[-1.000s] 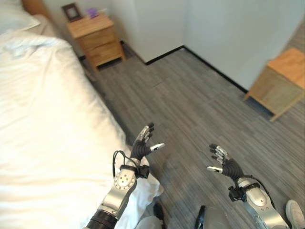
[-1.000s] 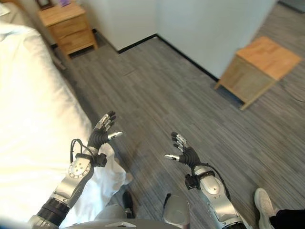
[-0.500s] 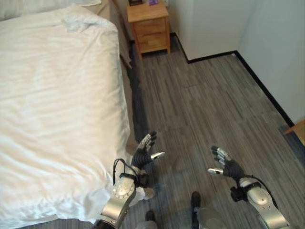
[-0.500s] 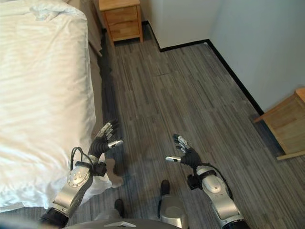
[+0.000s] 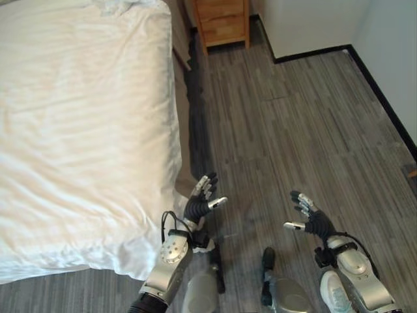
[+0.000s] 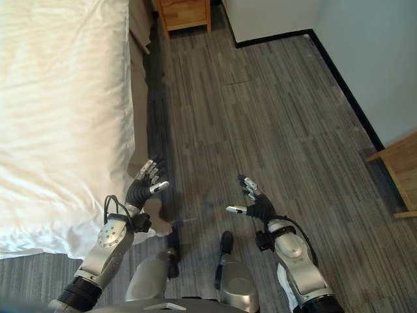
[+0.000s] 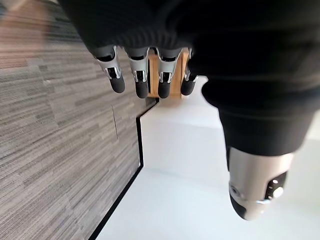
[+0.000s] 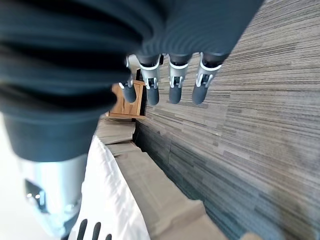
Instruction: Making the bed.
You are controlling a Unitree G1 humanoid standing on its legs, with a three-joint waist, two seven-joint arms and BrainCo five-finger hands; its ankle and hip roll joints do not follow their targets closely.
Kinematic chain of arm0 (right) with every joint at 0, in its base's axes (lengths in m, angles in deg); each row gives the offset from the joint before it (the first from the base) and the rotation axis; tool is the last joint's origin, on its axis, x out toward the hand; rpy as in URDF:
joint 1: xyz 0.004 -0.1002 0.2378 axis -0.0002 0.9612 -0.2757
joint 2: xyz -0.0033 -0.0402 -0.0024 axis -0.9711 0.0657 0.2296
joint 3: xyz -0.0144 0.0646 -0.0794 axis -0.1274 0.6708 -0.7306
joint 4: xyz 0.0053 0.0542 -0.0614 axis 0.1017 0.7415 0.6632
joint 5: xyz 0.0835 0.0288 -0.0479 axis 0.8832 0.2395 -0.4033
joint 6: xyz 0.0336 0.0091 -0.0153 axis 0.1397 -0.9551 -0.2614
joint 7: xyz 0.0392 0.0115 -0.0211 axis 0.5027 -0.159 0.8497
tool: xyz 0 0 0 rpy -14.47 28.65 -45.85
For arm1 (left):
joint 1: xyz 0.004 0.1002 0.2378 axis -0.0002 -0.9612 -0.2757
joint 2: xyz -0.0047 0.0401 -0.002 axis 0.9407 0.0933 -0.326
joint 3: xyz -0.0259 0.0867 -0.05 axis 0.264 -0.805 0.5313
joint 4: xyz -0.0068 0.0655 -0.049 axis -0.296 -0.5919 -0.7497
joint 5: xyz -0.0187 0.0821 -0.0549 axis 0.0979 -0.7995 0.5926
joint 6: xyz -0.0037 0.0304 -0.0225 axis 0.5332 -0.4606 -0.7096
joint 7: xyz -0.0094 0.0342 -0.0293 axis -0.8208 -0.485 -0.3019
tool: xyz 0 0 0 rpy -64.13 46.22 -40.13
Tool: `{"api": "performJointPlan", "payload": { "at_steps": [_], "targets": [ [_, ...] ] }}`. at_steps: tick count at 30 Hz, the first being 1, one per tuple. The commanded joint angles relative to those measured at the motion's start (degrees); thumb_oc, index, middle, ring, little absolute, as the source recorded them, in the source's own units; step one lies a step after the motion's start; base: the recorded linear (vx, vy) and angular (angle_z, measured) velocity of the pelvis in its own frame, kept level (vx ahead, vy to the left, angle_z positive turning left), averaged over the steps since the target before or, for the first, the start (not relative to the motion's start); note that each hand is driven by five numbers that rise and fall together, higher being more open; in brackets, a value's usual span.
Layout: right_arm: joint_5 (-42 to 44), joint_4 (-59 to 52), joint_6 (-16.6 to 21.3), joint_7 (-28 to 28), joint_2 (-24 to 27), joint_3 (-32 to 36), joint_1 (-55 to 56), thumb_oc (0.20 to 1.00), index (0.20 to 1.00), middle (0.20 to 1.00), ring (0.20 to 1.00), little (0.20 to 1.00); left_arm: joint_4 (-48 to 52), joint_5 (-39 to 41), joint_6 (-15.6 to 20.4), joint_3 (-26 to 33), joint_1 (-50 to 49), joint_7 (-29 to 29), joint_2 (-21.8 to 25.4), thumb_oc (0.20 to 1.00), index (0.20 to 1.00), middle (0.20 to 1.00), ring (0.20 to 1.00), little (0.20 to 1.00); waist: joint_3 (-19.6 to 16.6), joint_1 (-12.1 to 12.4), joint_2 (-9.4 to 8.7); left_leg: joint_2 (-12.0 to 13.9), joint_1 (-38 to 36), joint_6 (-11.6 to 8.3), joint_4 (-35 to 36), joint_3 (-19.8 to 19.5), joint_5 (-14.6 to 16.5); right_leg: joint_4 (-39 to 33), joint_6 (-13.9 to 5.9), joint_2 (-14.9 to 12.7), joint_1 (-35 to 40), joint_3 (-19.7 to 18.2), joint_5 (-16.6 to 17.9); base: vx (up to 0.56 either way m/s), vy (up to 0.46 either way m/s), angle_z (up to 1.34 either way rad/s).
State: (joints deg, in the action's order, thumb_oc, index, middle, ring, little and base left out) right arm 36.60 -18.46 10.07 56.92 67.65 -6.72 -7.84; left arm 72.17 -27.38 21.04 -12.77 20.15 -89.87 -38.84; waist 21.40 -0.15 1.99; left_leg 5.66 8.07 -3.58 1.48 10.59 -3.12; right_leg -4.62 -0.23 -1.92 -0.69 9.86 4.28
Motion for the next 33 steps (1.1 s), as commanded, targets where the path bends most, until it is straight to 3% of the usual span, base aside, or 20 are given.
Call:
{"api": "performJointPlan", "payload": {
  "at_steps": [1,2,4,7,8,10,11,12,14,16,23,29,33],
  "targets": [
    [-1.3,-3.01,2.7,-0.6,-1.76,-1.45,-0.74,1.0,1.0,1.0,1.0,1.0,4.02,0.36,1.76,-0.96,0.49,0.57,1.46,1.0,1.0,1.0,1.0,1.0,-2.82,1.59,-1.75,-1.54,-1.74,0.07,-0.11,2.77,-1.11,14.52,-7.23,-1.61,3.92,-1.06,-11.9,0.24,0.058,-0.5],
    [-1.53,-3.17,2.64,-0.07,-2.37,-1.98,-1.05,1.0,1.0,1.0,1.0,1.0,4.15,0.0,1.54,-1.4,0.47,0.78,2.12,1.0,1.0,1.0,1.0,1.0,-2.24,1.41,-1.99,-1.56,-4.67,0.93,1.12,3.68,-0.13,23.68,-9.67,-3.23,-0.22,0.58,-11.76,0.14,0.07,-0.4],
    [-2.51,-3.06,2.22,-0.05,-3.36,-2.49,-1.19,1.0,1.0,1.0,1.0,1.0,4.3,-0.22,1.4,-2.24,0.8,0.34,2.8,1.0,1.0,1.0,1.0,1.0,-1.86,0.42,-1.58,-0.91,-7.81,1.82,2.33,4.38,0.82,34.05,-12.61,-5.13,-5.35,1.7,-7.92,0.17,0.06,-0.24],
    [-2.56,-3.07,2.15,-0.14,-4.12,-2.36,-0.31,1.0,1.0,1.0,1.0,1.0,3.99,-0.41,1.22,-2.87,1.04,-0.01,2.95,1.0,1.0,1.0,1.0,1.0,-1.4,-0.27,-1.62,-1.42,-9.8,2.35,2.5,3.51,1.69,37.71,-12.92,-6.91,-7.53,0.68,-6.61,0.17,0.012,0.03],
    [-2.74,-3.07,2.19,-0.48,-4.16,-2.03,-0.05,1.0,1.0,1.0,1.0,1.0,4.15,-0.42,1.21,-3.02,1.27,-0.13,3.09,1.0,1.0,1.0,1.0,1.0,-1.33,-0.52,-1.68,-1.58,-10.37,2.32,2.57,3.08,2.26,36.27,-12.28,-7.63,-7.9,0.16,-6.88,0.18,-0.118,0.34],
    [-2.78,-3.41,2.19,-1.3,-4.21,-1.4,0.07,1.0,1.0,1.0,1.0,1.0,4.17,-0.51,1.38,-3.33,2.06,-0.31,3.39,1.0,1.0,1.0,1.0,1.0,-1.53,-1.21,-1.97,-2.14,-10.7,1.62,2.66,0.95,3.38,26.72,-10.7,-8.69,-8.29,-3.36,-8.48,0.23,-0.199,0.28],
    [-2.67,-3.28,2.21,-1.55,-4.35,-1.18,0.12,1.0,1.0,1.0,1.0,1.0,4.01,-0.71,1.46,-3.46,2.34,-0.26,3.49,1.0,1.0,1.0,1.0,1.0,-1.83,-1.89,-2.14,-2.68,-10.86,1.38,2.89,-0.28,3.75,21.21,-10.33,-8.15,-8.54,-6.6,-8.17,0.15,-0.126,0.34],
    [-2.67,-3.25,2.23,-1.57,-4.37,-1.21,0.14,1.0,1.0,1.0,1.0,1.0,4.0,-0.71,1.47,-3.48,2.3,-0.26,3.5,1.0,1.0,1.0,1.0,1.0,-1.81,-1.99,-2.07,-2.64,-11.0,1.38,2.84,-0.4,3.95,20.71,-10.37,-8.12,-8.07,-6.42,-8.13,0.16,-0.123,0.47],
    [-2.28,-2.79,2.14,-1.83,-4.22,-0.86,0.12,1.0,1.0,1.0,1.0,1.0,3.59,-0.83,1.77,-3.38,3.05,-0.21,3.71,1.0,1.0,1.0,1.0,1.0,-2.2,-3.39,-2.34,-3.57,-11.5,1.06,3.01,-2.45,4.8,13.07,-11.28,-7.53,-8.17,-13.22,-5.95,0.15,-0.125,0.74],
    [-2.55,-2.68,1.86,-1.84,-3.86,-0.59,0.08,1.0,1.0,1.0,1.0,1.0,3.27,-0.82,1.97,-3.11,3.58,0.08,4.1,1.0,1.0,1.0,1.0,1.0,-2.77,-4.13,-2.66,-4.09,-11.97,1.04,2.97,-4.37,5.62,8.77,-12.04,-7.58,-8.26,-17.66,-3.92,0.12,-0.12,1.12],
    [-7.15,-2.42,0.98,-2.54,-2.83,0.22,0.5,1.0,1.0,1.0,1.0,1.0,1.37,1.08,1.29,-1.9,1.73,0.56,2.66,1.0,1.0,1.0,1.0,1.0,-6.55,-3.49,-3.67,-4.87,-13.54,1.56,2.8,-7.25,7.03,3.24,-13.1,-8.69,-4.46,-19.52,-0.54,0.12,-0.077,0.26],
    [-6.25,-3.0,1.17,-2.58,-2.49,1.42,2.72,1.0,1.0,1.0,1.0,1.0,1.54,2.24,0.46,-2.2,-0.14,0.67,2.03,1.0,1.0,1.0,1.0,1.0,-8.55,-3.08,-3.33,-3.88,-14.43,1.22,2.67,-8.76,6.35,2.5,-11.81,-7.88,-1.06,-17.91,-1.28,0.07,-0.058,0.12],
    [-6.83,-3.74,1.8,-3.59,-2.55,1.91,3.0,1.0,1.0,1.0,1.0,1.0,2.36,-1.32,0.5,-1.32,-0.89,-1.09,2.79,1.0,1.0,1.0,1.0,1.0,-9.17,-2.87,-3.04,-3.29,-14.6,1.06,3.19,-9.78,6.18,2.43,-11.45,-7.39,-0.85,-17.81,-1.83,0.02,-0.022,0.13]
  ]
}}
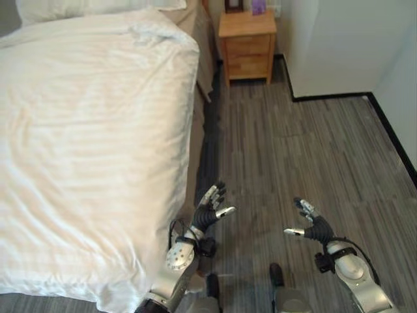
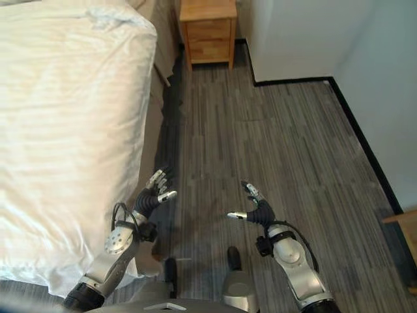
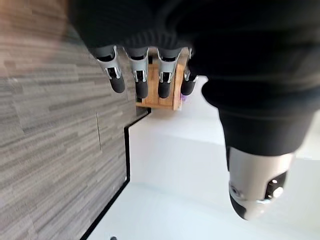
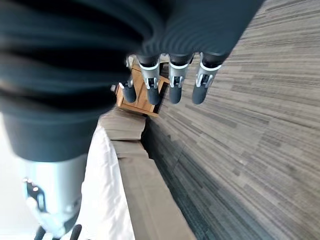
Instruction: Making the bed.
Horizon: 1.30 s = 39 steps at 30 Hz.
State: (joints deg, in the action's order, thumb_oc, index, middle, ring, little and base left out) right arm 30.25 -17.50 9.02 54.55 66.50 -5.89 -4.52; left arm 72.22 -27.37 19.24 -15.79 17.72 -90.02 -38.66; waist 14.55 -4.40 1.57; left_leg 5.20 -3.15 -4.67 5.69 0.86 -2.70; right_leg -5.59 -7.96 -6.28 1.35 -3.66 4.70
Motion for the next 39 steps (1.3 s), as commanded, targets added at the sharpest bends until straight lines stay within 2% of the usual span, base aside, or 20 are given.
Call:
{"api": "performJointPlan", "payload": {
  "at_steps": [1,3,9,15,16,20,23,25,28,30,31,32,33,35,36,37,39],
  "targets": [
    [-1.61,-6.11,3.25,-1.67,-0.67,1.73,-0.32,1.0,1.0,1.0,1.0,1.0,2.97,-3.01,2.41,2.29,1.29,-1.3,3.2,1.0,1.0,1.0,1.0,1.0,-2.38,1.51,-2.55,-2.8,-3.43,2.16,-1.03,-0.03,5.78,3.42,-3.69,-2.92,-2.83,-4.33,-2.33,0.0,0.0,0.0],
    [-2.66,-12.04,5.03,-2.57,0.88,4.71,0.52,1.0,1.0,1.0,1.0,1.0,6.35,-3.53,3.31,4.04,0.15,-1.68,4.18,1.0,1.0,1.0,1.0,1.0,-2.63,1.54,-2.33,-2.76,-3.59,2.14,-0.89,0.0,5.88,3.37,-3.67,-2.95,-2.33,-4.12,-2.63,0.0,0.0,0.0],
    [-3.01,-20.09,6.72,-1.63,3.42,9.9,3.47,1.0,1.0,1.0,1.0,1.0,15.29,-3.67,4.77,8.51,-4.08,-1.06,7.52,1.0,1.0,1.0,1.0,1.0,-3.56,1.43,-1.94,-2.44,-4.11,1.99,-0.8,-0.12,6.1,3.67,-3.33,-2.79,-1.4,-3.19,-3.41,0.0,0.0,0.0],
    [-3.4,-21.53,7.02,-0.55,3.96,10.93,5.4,1.0,1.0,1.0,1.0,1.0,17.83,-3.5,5.11,9.32,-6.3,0.04,8.31,1.0,1.0,1.0,1.0,1.0,-4.27,1.35,-1.67,-2.28,-4.61,1.93,-0.88,0.1,6.34,3.78,-3.08,-2.69,-0.98,-2.66,-3.69,0.01,-0.001,0.0],
    [6.56,21.03,-1.3,-8.61,-8.6,3.27,-5.12,1.0,1.0,1.0,1.0,1.0,-11.78,-11.95,-7.27,9.5,-4.1,-8.14,0.99,1.0,1.0,1.0,1.0,1.0,-9.36,2.1,-3.1,-3.23,-3.85,3.63,-0.98,5.22,6.34,2.39,1.48,1.75,4.27,5.72,-7.55,0.0,0.0,0.0],
    [5.39,19.11,-1.24,-8.61,-8.18,3.62,-4.74,1.0,1.0,1.0,1.0,1.0,-11.51,-12.86,-7.18,9.97,-4.06,-8.7,1.3,1.0,1.0,1.0,1.0,1.0,-9.14,2.04,-3.17,-3.09,-3.82,3.75,-0.99,5.44,6.42,3.74,1.43,1.9,3.57,6.0,-7.72,0.01,0.002,0.02],
    [0.85,17.59,-1.76,-9.88,-6.94,3.42,-6.98,1.0,1.0,1.0,1.0,1.0,-10.08,-13.3,-6.74,11.6,-3.63,-10.02,1.86,1.0,1.0,1.0,1.0,1.0,-7.6,2.67,-2.72,-1.94,-3.05,3.66,-0.83,6.92,5.97,10.29,0.88,2.82,-0.74,8.49,-8.7,-0.05,-0.019,-0.05],
    [0.22,16.99,-1.67,-10.22,-6.44,3.62,-7.34,1.0,1.0,1.0,1.0,1.0,-10.03,-13.71,-6.59,11.96,-3.39,-10.34,2.23,1.0,1.0,1.0,1.0,1.0,-7.35,2.71,-2.65,-1.78,-2.84,3.53,-0.77,6.99,5.78,11.18,0.74,2.96,-1.46,8.82,-8.94,0.03,-0.03,-0.12],
    [-1.58,14.81,-1.25,-10.65,-4.2,4.63,-8.08,1.0,1.0,1.0,1.0,1.0,-9.61,-14.24,-5.97,12.8,-2.94,-10.89,2.64,1.0,1.0,1.0,1.0,1.0,-7.26,2.81,-3.0,-1.8,-2.67,3.12,-0.97,7.02,5.88,9.88,1.55,2.7,-0.7,9.39,-9.79,0.09,-0.058,0.06],
    [-2.87,12.85,-0.96,-11.33,-2.12,5.83,-8.59,1.0,1.0,1.0,1.0,1.0,-8.72,-13.53,-5.52,13.86,-2.72,-11.33,2.94,1.0,1.0,1.0,1.0,1.0,-6.73,3.11,-3.32,-1.48,-1.19,2.36,-5.19,6.71,6.67,8.57,2.48,2.73,0.22,9.64,-10.39,0.07,-0.109,0.0],
    [-3.24,10.52,-0.18,-12.23,-0.64,7.34,-9.39,1.0,1.0,1.0,1.0,1.0,-7.75,-13.43,-5.09,14.51,-2.24,-12.18,3.24,1.0,1.0,1.0,1.0,1.0,-5.16,3.89,-4.39,-0.76,3.08,0.39,-16.3,6.63,5.49,6.79,4.01,3.03,1.93,9.44,-10.73,0.02,-0.189,0.08],
    [-3.19,8.82,0.28,-12.36,0.24,7.93,-9.4,1.0,1.0,1.0,1.0,1.0,-7.07,-13.06,-4.73,14.8,-1.74,-12.63,3.46,1.0,1.0,1.0,1.0,1.0,-4.18,4.45,-4.82,0.66,6.39,-1.17,-23.64,6.29,2.88,5.78,5.21,3.77,3.31,9.23,-11.16,0.01,-0.182,0.1],
    [-3.19,8.73,0.24,-12.33,0.23,8.03,-9.37,1.0,1.0,1.0,1.0,1.0,-7.05,-13.04,-4.75,14.76,-1.68,-12.64,3.49,1.0,1.0,1.0,1.0,1.0,-4.1,4.41,-4.63,0.98,6.93,-1.35,-24.62,6.03,3.25,5.67,5.36,4.07,3.34,9.34,-11.07,0.02,-0.171,0.06],
    [-2.56,7.14,0.94,-12.86,1.07,8.81,-9.22,1.0,1.0,1.0,1.0,1.0,-6.6,-12.72,-4.39,14.34,-0.49,-13.82,3.07,1.0,1.0,1.0,1.0,1.0,-1.46,6.11,-5.21,1.76,14.96,-3.25,-38.99,2.92,-4.87,4.35,7.44,4.75,5.83,9.08,-11.27,0.03,-0.194,0.0],
    [-2.31,6.91,1.21,-13.41,1.52,9.15,-9.48,1.0,1.0,1.0,1.0,1.0,-6.63,-12.38,-4.18,14.22,0.16,-14.48,2.95,1.0,1.0,1.0,1.0,1.0,-0.62,6.61,-5.88,0.81,18.16,-2.3,-43.8,2.22,-4.92,3.7,7.95,4.56,6.76,8.71,-11.52,0.11,-0.201,-0.04],
    [-1.56,5.97,1.1,-13.57,1.46,9.46,-9.21,1.0,1.0,1.0,1.0,1.0,-6.49,-11.37,-3.85,14.07,0.56,-14.87,2.85,1.0,1.0,1.0,1.0,1.0,-0.29,6.84,-6.22,0.36,21.17,-1.33,-46.03,1.7,-3.98,3.41,8.3,4.73,7.64,7.83,-12.27,0.26,-0.149,0.05],
    [-0.22,3.88,1.32,-12.91,0.47,10.13,-7.67,1.0,1.0,1.0,1.0,1.0,-5.44,-9.58,-3.61,14.31,-0.38,-14.15,2.1,1.0,1.0,1.0,1.0,1.0,-0.91,7.13,-5.45,1.49,24.12,-0.51,-37.95,3.59,-2.69,2.49,7.99,5.15,9.66,6.42,-14.42,0.4,-0.026,0.08]
  ]
}}
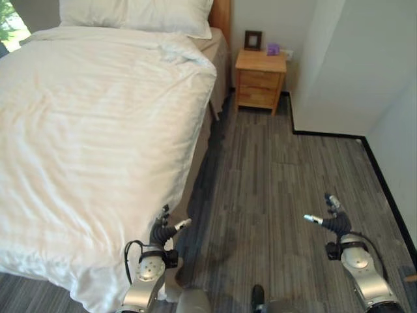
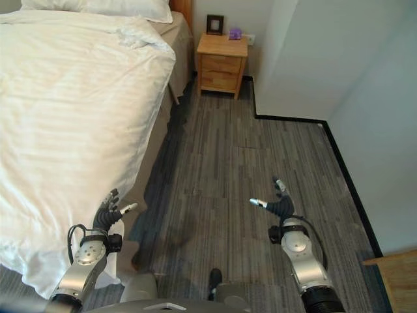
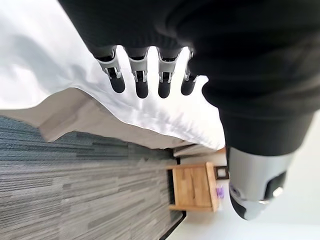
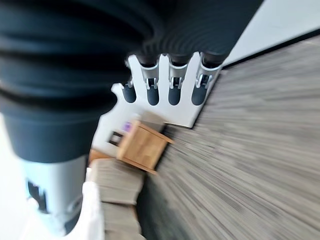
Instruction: Making the bed.
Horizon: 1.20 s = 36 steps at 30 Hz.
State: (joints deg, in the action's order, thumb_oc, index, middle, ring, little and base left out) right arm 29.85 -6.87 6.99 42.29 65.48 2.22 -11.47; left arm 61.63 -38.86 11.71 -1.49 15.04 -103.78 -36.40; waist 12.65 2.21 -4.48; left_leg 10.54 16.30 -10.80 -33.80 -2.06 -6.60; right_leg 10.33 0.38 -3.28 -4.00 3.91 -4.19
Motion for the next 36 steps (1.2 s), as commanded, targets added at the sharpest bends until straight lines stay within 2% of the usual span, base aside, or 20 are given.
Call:
{"api": "performJointPlan", "payload": {
  "at_steps": [1,3,5,9,10,12,13,14,15,16,17,19,21,22,25,27,30,32,34,36],
  "targets": [
    [0.25,-7.09,3.46,-0.42,1.17,1.87,0.05,1.0,1.0,1.0,1.0,1.0,5.48,1.65,3.88,-0.18,1.57,-0.22,-0.45,1.0,1.0,1.0,1.0,1.0,0.59,0.73,0.92,-3.66,4.02,6.04,7.49,8.36,1.39,-13.77,-0.75,2.05,15.71,-1.78,-6.19,0.42,0.073,-0.28],
    [0.24,-7.19,3.45,-0.14,0.99,1.62,0.58,1.0,1.0,1.0,1.0,1.0,5.67,1.5,3.78,-0.43,1.06,-0.08,-0.7,1.0,1.0,1.0,1.0,1.0,0.32,0.95,1.44,-3.55,3.09,6.23,14.97,9.8,1.13,-14.21,-1.18,2.06,16.63,-2.36,-7.02,0.39,0.078,-0.45],
    [0.48,-7.25,3.77,0.76,0.8,0.96,1.51,1.0,1.0,1.0,1.0,1.0,5.88,1.47,3.79,-0.79,-0.05,0.86,-1.3,1.0,1.0,1.0,1.0,1.0,-0.42,1.1,3.28,-3.49,2.93,5.25,32.65,13.1,-3.12,-14.62,-2.13,2.87,19.55,-3.7,-9.48,0.57,0.072,-0.01],
    [-0.82,-6.35,3.9,1.64,-0.17,-0.91,1.93,1.0,1.0,1.0,1.0,1.0,5.61,1.74,4.33,-0.98,-1.11,1.89,-2.05,1.0,1.0,1.0,1.0,1.0,-1.97,1.65,3.69,-4.2,3.23,6.26,37.84,14.09,-4.06,-14.28,-2.91,2.79,23.23,-7.1,-12.04,0.64,0.06,-0.35],
    [-1.16,-6.17,3.91,1.46,-1.18,-2.17,1.21,1.0,1.0,1.0,1.0,1.0,5.59,2.35,4.39,-1.31,-1.4,1.69,-1.97,1.0,1.0,1.0,1.0,1.0,-3.04,2.25,3.46,-4.55,2.15,6.92,37.25,14.01,-6.37,-12.13,-3.67,2.03,23.95,-7.92,-12.83,0.65,0.068,-0.64],
    [-1.67,-6.02,4.28,1.24,-2.69,-3.73,0.71,1.0,1.0,1.0,1.0,1.0,5.64,3.0,4.59,-2.07,-1.28,1.88,-1.6,1.0,1.0,1.0,1.0,1.0,-3.6,2.81,1.65,-6.39,0.14,8.63,36.79,14.62,-4.86,-4.53,-6.01,0.64,22.54,-7.17,-9.64,0.69,0.057,-0.69],
    [-2.06,-5.82,4.44,1.32,-3.23,-4.51,0.17,1.0,1.0,1.0,1.0,1.0,5.54,3.19,4.6,-2.54,-0.82,1.93,-1.39,1.0,1.0,1.0,1.0,1.0,-3.94,2.96,0.86,-7.46,-1.52,9.59,36.74,14.91,-3.24,0.98,-8.48,-0.13,20.63,-6.93,-5.29,0.35,0.028,-0.68],
    [-2.07,-5.79,4.45,1.31,-3.25,-4.52,0.12,1.0,1.0,1.0,1.0,1.0,5.53,3.2,4.6,-2.52,-0.79,1.93,-1.38,1.0,1.0,1.0,1.0,1.0,-4.04,3.2,1.06,-7.12,-1.4,9.54,36.78,15.04,-3.35,0.9,-8.43,0.11,20.41,-7.22,-5.04,0.36,0.033,-0.54],
    [-2.68,-5.53,4.42,1.36,-3.62,-4.92,-0.07,1.0,1.0,1.0,1.0,1.0,5.34,3.26,4.47,-2.94,-0.2,1.87,-1.3,1.0,1.0,1.0,1.0,1.0,-3.82,2.73,0.63,-8.41,-3.61,10.6,36.61,15.17,-1.3,7.82,-11.32,-0.87,17.96,-6.85,-0.08,0.17,0.019,-0.44],
    [-2.7,-5.52,4.43,1.35,-3.63,-4.92,-0.11,1.0,1.0,1.0,1.0,1.0,5.33,3.27,4.47,-2.92,-0.16,1.87,-1.3,1.0,1.0,1.0,1.0,1.0,-3.9,2.96,0.86,-8.05,-3.48,10.55,36.64,15.3,-1.41,7.72,-11.27,-0.59,17.74,-7.12,0.19,0.39,0.064,-0.26],
    [-3.27,-5.81,4.42,1.44,-3.44,-5.58,-0.99,1.0,1.0,1.0,1.0,1.0,5.7,3.67,4.34,-3.09,0.59,1.53,-0.73,1.0,1.0,1.0,1.0,1.0,-3.22,2.21,1.31,-8.35,-6.22,11.51,36.64,15.32,0.3,16.9,-13.4,-1.69,14.88,-6.08,6.72,0.36,0.102,-0.04],
    [-4.06,-6.32,4.48,1.45,-3.31,-6.16,-2.03,1.0,1.0,1.0,1.0,1.0,5.58,3.5,4.46,-3.52,1.28,1.52,0.08,1.0,1.0,1.0,1.0,1.0,-2.51,0.96,4.18,-7.76,-11.45,12.79,37.41,15.71,2.82,27.99,-14.19,-3.99,8.72,-1.7,11.61,0.56,0.17,0.22],
    [-4.45,-6.89,4.39,1.84,-3.35,-6.24,-2.31,1.0,1.0,1.0,1.0,1.0,5.23,3.67,4.49,-3.67,2.04,1.64,0.63,1.0,1.0,1.0,1.0,1.0,-1.38,-0.77,6.28,-7.14,-15.9,12.94,38.31,15.21,5.17,32.85,-12.28,-7.99,2.46,2.92,9.4,0.75,0.109,0.17],
    [-4.33,-7.8,4.25,2.26,-3.14,-6.0,-1.94,1.0,1.0,1.0,1.0,1.0,4.98,3.66,4.56,-3.69,2.09,2.0,0.53,1.0,1.0,1.0,1.0,1.0,-0.45,-2.75,7.24,-7.09,-19.24,12.29,38.58,14.3,7.19,30.02,-11.04,-9.58,-2.88,5.84,4.79,0.81,-0.031,0.23],
    [-2.57,-8.21,4.1,3.01,-3.21,-5.37,-1.03,1.0,1.0,1.0,1.0,1.0,5.15,3.47,4.55,-3.36,0.84,2.69,0.36,1.0,1.0,1.0,1.0,1.0,0.26,-6.13,7.28,-7.61,-25.38,10.64,38.8,12.45,11.44,13.45,-9.66,-8.36,-8.17,8.02,1.59,0.72,-0.198,0.43],
    [-1.61,-7.73,3.67,2.8,-3.41,-5.01,-1.47,1.0,1.0,1.0,1.0,1.0,4.9,3.15,4.49,-2.3,0.71,3.03,0.24,1.0,1.0,1.0,1.0,1.0,0.09,-7.85,6.74,-7.5,-28.76,9.05,38.8,10.41,14.66,-4.61,-10.2,-7.65,-8.69,6.32,4.28,0.72,-0.279,0.45],
    [-1.97,-7.82,3.26,2.56,-3.63,-5.05,-1.87,1.0,1.0,1.0,1.0,1.0,4.0,2.85,5.22,-1.18,1.63,2.88,0.0,1.0,1.0,1.0,1.0,1.0,0.3,-9.13,7.44,-5.96,-33.72,7.44,38.79,9.17,17.43,-12.09,-11.74,-8.37,-12.85,4.4,8.04,0.72,-0.253,0.54],
    [-3.33,-8.34,3.55,3.32,-3.11,-5.32,-0.54,1.0,1.0,1.0,1.0,1.0,3.69,2.61,5.64,-0.91,1.24,3.74,-0.66,1.0,1.0,1.0,1.0,1.0,-0.37,-8.98,7.41,-4.65,-35.21,6.58,34.59,8.03,18.14,-9.97,-10.86,-7.75,-11.37,4.36,8.95,0.68,-0.328,0.48],
    [-3.82,-6.8,3.36,3.6,-1.11,-5.76,-0.04,1.0,1.0,1.0,1.0,1.0,2.72,4.81,5.72,-1.49,0.73,3.09,-2.3,1.0,1.0,1.0,1.0,1.0,-0.52,-9.12,8.05,-1.46,-30.92,4.29,13.94,6.4,9.64,-7.8,-7.16,-5.74,-7.19,5.61,7.59,0.61,-0.421,0.71],
    [-2.62,-7.34,3.16,3.29,-0.27,-5.82,-0.76,1.0,1.0,1.0,1.0,1.0,2.74,7.92,5.14,-1.76,1.68,2.63,-2.77,1.0,1.0,1.0,1.0,1.0,1.89,-7.79,5.44,-0.03,-20.24,2.95,-7.85,5.72,1.05,-8.86,-3.15,-5.72,-2.15,6.68,5.68,0.42,-0.52,0.37]
  ]
}}
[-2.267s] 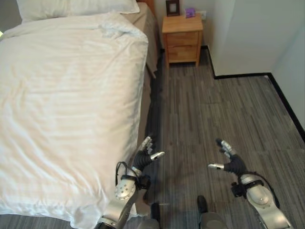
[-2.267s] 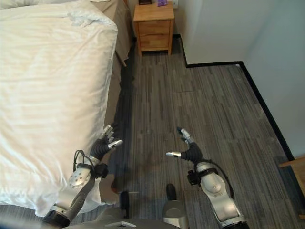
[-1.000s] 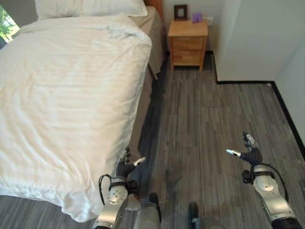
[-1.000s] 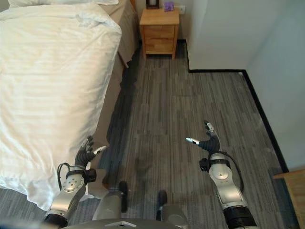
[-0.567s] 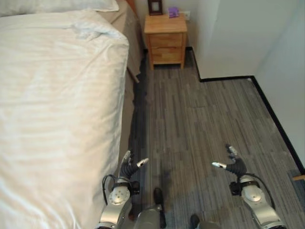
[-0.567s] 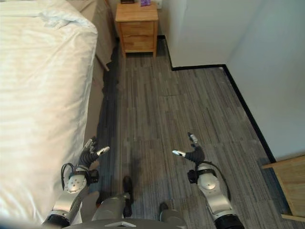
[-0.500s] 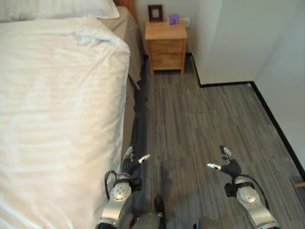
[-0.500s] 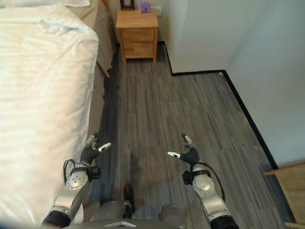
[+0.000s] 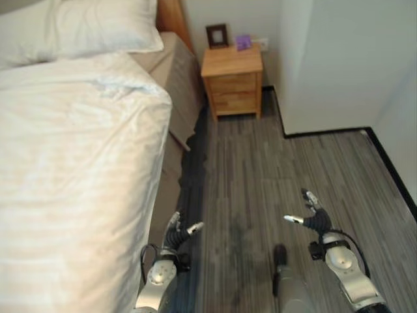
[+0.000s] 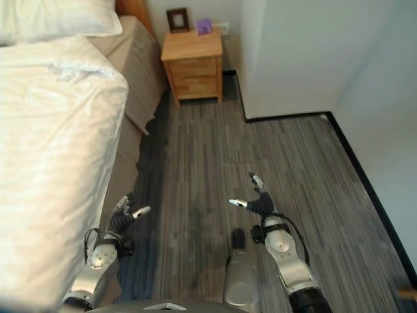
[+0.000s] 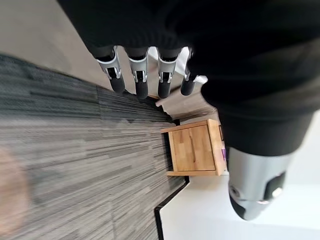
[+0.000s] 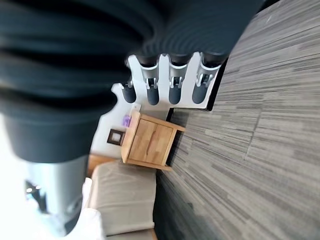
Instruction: Making the bed.
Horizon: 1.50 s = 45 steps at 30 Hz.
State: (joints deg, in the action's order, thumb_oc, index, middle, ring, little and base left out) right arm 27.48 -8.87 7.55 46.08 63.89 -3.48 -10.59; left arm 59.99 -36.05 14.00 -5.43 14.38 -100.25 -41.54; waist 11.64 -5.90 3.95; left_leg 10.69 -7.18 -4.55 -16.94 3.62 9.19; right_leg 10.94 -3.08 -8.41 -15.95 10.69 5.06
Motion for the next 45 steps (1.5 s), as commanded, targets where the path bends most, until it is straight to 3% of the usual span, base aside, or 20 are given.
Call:
{"api": "performJointPlan", "payload": {
  "at_steps": [1,3,7,9,11,15,18,20,22,23,25,26,30,33,34,35,38,39,42,45],
  "targets": [
    [1.89,-6.32,2.84,-0.1,1.41,0.31,-1.13,1.0,1.0,1.0,1.0,1.0,4.92,6.33,3.2,2.31,2.06,-0.51,2.29,1.0,1.0,1.0,1.0,1.0,3.43,1.06,-4.32,1.06,6.52,-2.39,-29.64,2.09,-13.79,-11.28,1.49,0.03,12.77,-0.05,-4.79,0.45,-0.483,-0.11],
    [2.62,-6.61,2.89,-0.29,1.55,0.51,-1.12,1.0,1.0,1.0,1.0,1.0,5.45,7.46,3.24,2.37,2.0,-0.46,2.26,1.0,1.0,1.0,1.0,1.0,3.84,1.85,-5.29,1.65,9.24,-2.19,-31.98,3.39,-13.36,-12.5,2.06,0.01,14.93,-0.11,-5.59,0.43,-0.256,-0.2],
    [2.57,-6.97,2.38,-0.56,1.53,0.73,-1.8,1.0,1.0,1.0,1.0,1.0,5.16,10.06,2.94,2.3,0.1,-0.42,0.36,1.0,1.0,1.0,1.0,1.0,3.27,4.68,-4.78,0.79,16.43,-1.61,-20.96,8.75,-10.84,-14.75,1.87,1.34,22.25,-1.47,-9.91,0.53,-0.05,-0.2],
    [1.19,-6.83,2.44,-0.82,1.46,0.76,-1.29,1.0,1.0,1.0,1.0,1.0,5.75,10.13,2.63,2.18,-1.92,0.16,-0.56,1.0,1.0,1.0,1.0,1.0,2.49,6.17,-3.7,-0.26,18.62,-0.37,-5.82,11.07,-10.41,-15.57,0.4,1.99,25.56,-2.27,-12.47,0.54,0.075,-0.17],
    [-0.27,-5.87,2.31,-1.86,1.18,0.97,-0.41,1.0,1.0,1.0,1.0,1.0,6.86,10.19,2.38,2.19,-2.52,0.24,-0.77,1.0,1.0,1.0,1.0,1.0,1.85,6.93,-1.7,0.85,20.12,-1.51,8.0,14.82,-15.33,-15.93,-0.75,3.83,28.49,-1.8,-14.71,0.56,0.084,-0.11],
    [-2.01,-4.44,1.77,-3.44,0.43,0.76,0.03,1.0,1.0,1.0,1.0,1.0,7.45,10.2,2.44,2.63,-3.0,-0.56,-0.88,1.0,1.0,1.0,1.0,1.0,1.54,8.67,-2.23,0.75,20.69,-1.18,20.19,16.64,-17.69,-14.87,-1.89,3.48,33.74,-1.73,-17.72,0.63,0.032,-0.03],
    [-3.19,-4.72,1.92,-2.27,-0.92,0.08,1.74,1.0,1.0,1.0,1.0,1.0,8.92,8.65,2.25,2.3,-3.82,-0.07,0.4,1.0,1.0,1.0,1.0,1.0,-0.54,10.04,-2.61,-0.64,19.17,0.16,20.1,15.37,-20.9,-9.97,-2.97,2.84,35.88,-4.74,-20.31,0.78,0.048,-0.29],
    [-3.85,-4.35,2.23,-2.35,-1.98,-0.53,2.01,1.0,1.0,1.0,1.0,1.0,8.93,7.29,1.91,2.04,-3.56,-0.02,1.41,1.0,1.0,1.0,1.0,1.0,-1.38,10.6,-4.83,-3.19,16.98,2.11,19.69,15.67,-18.66,-0.33,-5.96,1.38,34.11,-4.56,-17.36,0.46,0.045,-0.48],
    [-3.86,-4.33,2.24,-2.35,-1.99,-0.51,1.99,1.0,1.0,1.0,1.0,1.0,8.92,7.3,1.92,2.04,-3.53,-0.01,1.42,1.0,1.0,1.0,1.0,1.0,-1.58,10.92,-4.6,-2.78,17.25,2.09,19.58,15.88,-18.67,-0.38,-5.89,1.63,33.72,-4.93,-17.11,0.16,0.036,-0.28],
    [-4.74,-3.87,2.28,-2.5,-2.03,-0.92,2.08,1.0,1.0,1.0,1.0,1.0,8.6,6.52,1.67,1.57,-2.49,-0.2,2.1,1.0,1.0,1.0,1.0,1.0,-1.36,10.22,-5.47,-4.63,15.01,3.42,19.69,15.96,-16.47,7.4,-8.39,0.17,31.3,-4.79,-12.29,0.16,0.049,0.02],
    [-4.76,-3.84,2.29,-2.51,-2.04,-0.91,2.02,1.0,1.0,1.0,1.0,1.0,8.57,6.52,1.67,1.58,-2.43,-0.2,2.09,1.0,1.0,1.0,1.0,1.0,-1.55,10.55,-5.24,-4.23,15.29,3.41,19.55,16.21,-16.46,7.37,-8.34,0.43,30.88,-5.17,-12.04,0.51,0.138,0.28],
    [-4.31,-4.42,2.44,-1.63,-2.55,-1.11,1.69,1.0,1.0,1.0,1.0,1.0,9.81,4.95,1.4,1.0,-0.58,0.07,5.24,1.0,1.0,1.0,1.0,1.0,0.84,6.82,-2.87,-5.12,4.12,6.2,20.72,15.67,-9.33,30.01,-10.27,-7.45,16.02,-0.4,0.85,0.86,0.223,0.2],
    [-3.65,-6.13,2.42,-0.47,-1.49,-1.29,0.78,1.0,1.0,1.0,1.0,1.0,10.73,5.04,1.67,1.52,-0.71,0.73,5.66,1.0,1.0,1.0,1.0,1.0,2.12,4.2,-2.09,-4.88,-0.98,4.4,21.14,13.67,-5.88,17.97,-7.45,-8.12,8.91,3.38,-7.06,0.69,-0.041,0.06],
    [-3.65,-6.13,2.41,-0.47,-1.47,-1.31,0.74,1.0,1.0,1.0,1.0,1.0,10.74,5.04,1.66,1.56,-0.7,0.73,5.65,1.0,1.0,1.0,1.0,1.0,2.06,4.09,-1.81,-4.52,-0.83,4.31,21.19,13.58,-6.08,17.31,-7.28,-7.73,9.14,3.72,-6.64,0.19,-0.103,0.6],
    [-3.86,-6.3,2.14,-0.61,-0.99,-1.25,0.09,1.0,1.0,1.0,1.0,1.0,10.96,4.95,1.8,2.08,-1.13,0.73,5.41,1.0,1.0,1.0,1.0,1.0,2.21,2.65,-2.85,-4.44,-3.82,2.18,21.63,11.64,-3.9,0.44,-7.15,-6.67,7.73,1.23,-7.31,0.77,-0.455,0.36],
    [-4.09,-6.37,1.64,-0.65,-0.71,-0.89,-0.02,1.0,1.0,1.0,1.0,1.0,10.22,4.84,2.2,3.05,-0.15,0.47,5.02,1.0,1.0,1.0,1.0,1.0,2.7,0.87,-3.35,-3.18,-5.73,0.53,21.87,8.87,-2.7,-10.1,-8.24,-5.61,6.34,-7.15,-4.16,0.77,-0.455,0.36],
    [-4.09,-6.37,1.64,-0.65,-0.71,-0.9,-0.03,1.0,1.0,1.0,1.0,1.0,10.21,4.84,2.2,3.06,-0.14,0.47,5.02,1.0,1.0,1.0,1.0,1.0,2.79,0.83,-3.33,-3.16,-5.82,0.52,21.87,8.84,-2.69,-10.33,-8.24,-5.59,6.56,-7.07,-4.04,0.33,-0.235,0.75],
    [-5.67,-4.57,1.86,1.15,0.76,-2.54,0.17,1.0,1.0,1.0,1.0,1.0,9.33,5.59,3.28,4.13,-0.43,0.52,3.66,1.0,1.0,1.0,1.0,1.0,2.19,0.88,-3.45,-0.27,-6.91,-1.19,12.22,4.38,-1.79,-7.46,-6.76,-3.41,6.35,-11.65,-3.14,0.68,-0.604,0.98],
    [-5.24,-3.76,1.89,1.08,2.15,-2.94,-0.56,1.0,1.0,1.0,1.0,1.0,9.38,7.98,2.89,3.84,-0.73,1.19,2.77,1.0,1.0,1.0,1.0,1.0,3.21,1.5,-3.46,2.09,0.68,-1.65,-3.26,1.84,-6.03,-8.43,-3.64,-2.93,9.16,-9.17,-4.79,0.33,-0.361,1.1],
    [-4.02,-4.29,1.78,0.65,3.18,-2.69,-0.73,1.0,1.0,1.0,1.0,1.0,9.58,8.88,2.59,3.21,-0.01,1.83,2.79,1.0,1.0,1.0,1.0,1.0,5.03,2.61,-5.3,4.47,9.41,-0.61,-17.29,6.34,-9.37,-12.74,-0.48,-2.95,17.38,-4.52,-7.63,0.33,-0.381,1.01]
  ]
}}
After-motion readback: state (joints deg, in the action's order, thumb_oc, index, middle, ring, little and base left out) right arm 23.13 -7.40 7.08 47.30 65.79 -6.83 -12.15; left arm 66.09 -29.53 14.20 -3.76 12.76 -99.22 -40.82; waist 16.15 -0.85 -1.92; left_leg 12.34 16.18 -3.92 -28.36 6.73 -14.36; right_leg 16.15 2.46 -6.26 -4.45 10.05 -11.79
